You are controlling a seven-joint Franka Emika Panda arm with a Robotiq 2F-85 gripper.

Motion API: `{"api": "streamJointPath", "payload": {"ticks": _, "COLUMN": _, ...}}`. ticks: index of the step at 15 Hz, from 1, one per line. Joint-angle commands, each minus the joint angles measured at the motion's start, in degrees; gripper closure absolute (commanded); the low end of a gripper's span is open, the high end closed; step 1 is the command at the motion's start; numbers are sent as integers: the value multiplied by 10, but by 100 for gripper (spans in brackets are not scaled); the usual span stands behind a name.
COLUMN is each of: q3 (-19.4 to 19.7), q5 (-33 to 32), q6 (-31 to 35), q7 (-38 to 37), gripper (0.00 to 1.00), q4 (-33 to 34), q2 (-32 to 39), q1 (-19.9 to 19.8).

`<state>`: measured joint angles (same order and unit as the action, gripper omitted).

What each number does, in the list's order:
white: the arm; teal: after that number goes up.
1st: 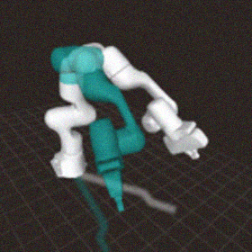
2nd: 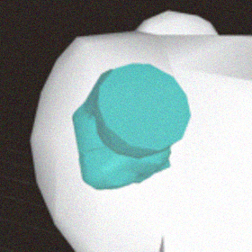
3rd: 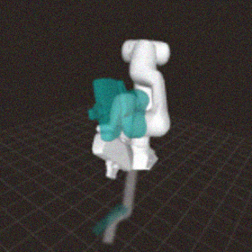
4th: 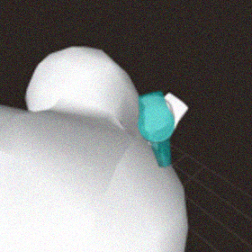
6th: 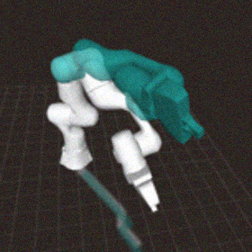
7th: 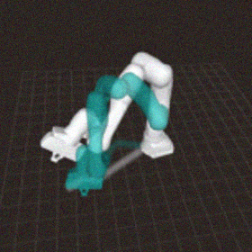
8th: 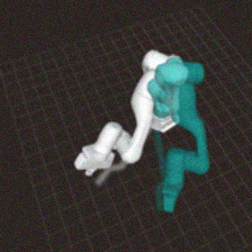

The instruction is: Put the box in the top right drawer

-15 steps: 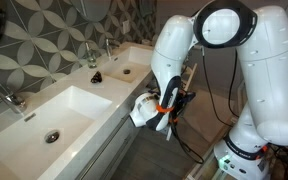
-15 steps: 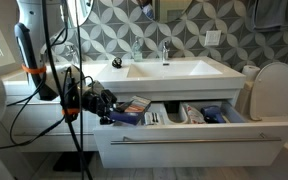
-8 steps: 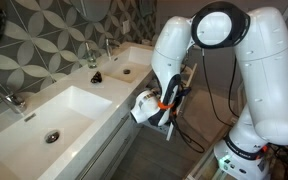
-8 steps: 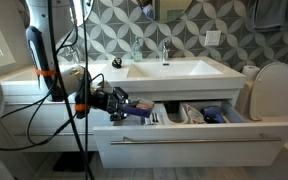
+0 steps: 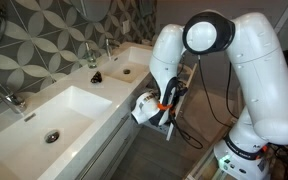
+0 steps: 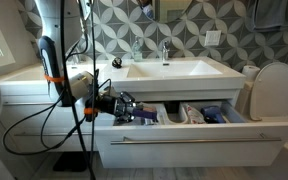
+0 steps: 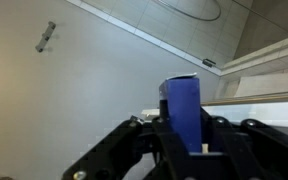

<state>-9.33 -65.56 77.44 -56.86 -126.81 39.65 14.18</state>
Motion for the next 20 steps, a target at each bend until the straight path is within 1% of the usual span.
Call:
{"api": "streamJointPath", "payload": {"ticks": 1, "q3": 10, "q5": -32, "q6": 10, "q7": -2, "gripper": 94, "q4": 27, "q2": 29, "q1": -8}}
{"api": "streamJointPath", "payload": {"ticks": 6, "q3": 17, "q5": -60, "q6": 13, "q7": 0, "gripper": 94, "q4": 51, "q2": 53, "q1": -14}}
{"api": "streamJointPath", "payload": {"ticks": 12, "q3": 15, "q5": -89, "q6": 29, "q7": -6, "gripper": 94, "q4": 68, "q2": 62, "q1": -20}}
{"api": "streamJointPath", "payload": {"ticks": 13, "q3": 15, "q5": -93, "q6": 33, "q7": -7, "gripper": 90, "q4": 69, "q2": 62, "q1": -21}}
{"api": "streamJointPath", "payload": {"ticks": 14, "q3": 15, "q5": -94, "q6": 35, "q7": -7, "gripper": 64, "q4": 70, "q2": 63, "q1": -22}}
{"api": "streamJointPath", "payload": {"ticks": 15, "q3": 16, "q5": -95, "q6": 36, "q7": -7, "gripper": 51, "q4": 69, "q2": 63, "q1": -24}}
{"api": "streamJointPath", "payload": {"ticks": 17, "q3": 16, "q5": -100, "q6": 44, "q7": -7, "gripper": 42, "q4": 71, "q2": 63, "q1": -25}}
{"api": "streamJointPath", "payload": {"ticks": 18, "q3": 16, "q5": -100, "q6": 45, "q7": -6, "gripper": 43, "q4": 71, "q2": 64, "q1": -25}}
{"api": "streamJointPath", "payload": {"ticks": 19, "q3": 16, "q5": -101, "q6": 46, "q7": -7, "gripper": 39, "q4": 71, "q2": 64, "q1": -25}}
{"api": "streamJointPath", "payload": {"ticks": 20, "q3": 16, "q5": -102, "q6": 46, "q7": -6, "gripper": 43, "q4": 70, "q2": 63, "q1": -25}}
